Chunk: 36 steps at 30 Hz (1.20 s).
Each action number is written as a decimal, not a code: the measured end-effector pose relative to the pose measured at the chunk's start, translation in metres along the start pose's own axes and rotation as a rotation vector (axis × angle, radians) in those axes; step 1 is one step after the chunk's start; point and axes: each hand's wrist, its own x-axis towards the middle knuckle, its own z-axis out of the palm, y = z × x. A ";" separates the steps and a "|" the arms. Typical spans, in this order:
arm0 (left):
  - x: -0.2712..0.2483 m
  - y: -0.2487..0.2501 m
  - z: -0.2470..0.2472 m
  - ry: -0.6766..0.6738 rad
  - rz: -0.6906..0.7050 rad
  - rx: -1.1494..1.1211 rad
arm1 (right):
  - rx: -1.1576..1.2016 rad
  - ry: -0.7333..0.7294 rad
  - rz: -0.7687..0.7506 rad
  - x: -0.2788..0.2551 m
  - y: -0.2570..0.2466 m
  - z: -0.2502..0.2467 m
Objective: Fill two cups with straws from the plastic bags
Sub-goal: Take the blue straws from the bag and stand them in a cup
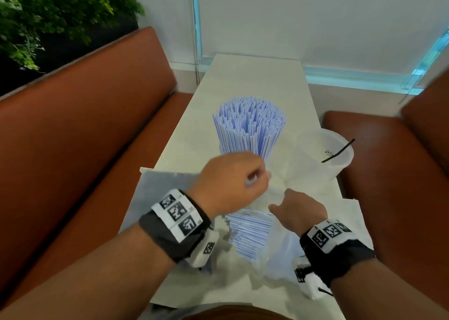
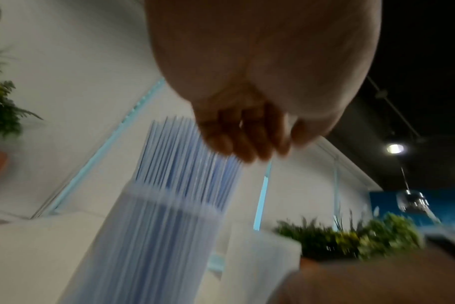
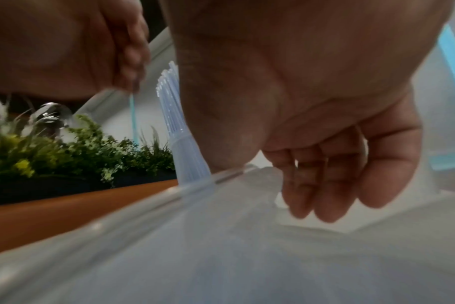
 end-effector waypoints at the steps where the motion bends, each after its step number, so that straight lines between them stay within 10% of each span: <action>1: -0.005 -0.004 0.014 -0.214 -0.052 0.067 | 0.045 -0.007 -0.020 0.001 0.000 0.001; 5: -0.023 -0.023 0.071 -0.729 -0.092 0.216 | 0.241 -0.002 -0.052 0.000 -0.004 -0.002; 24: -0.008 -0.005 0.131 -0.809 -0.158 0.263 | 0.365 -0.011 -0.087 -0.003 -0.001 -0.012; 36: 0.001 -0.022 0.065 -0.790 -0.021 0.623 | 0.405 0.024 -0.043 0.000 -0.001 -0.014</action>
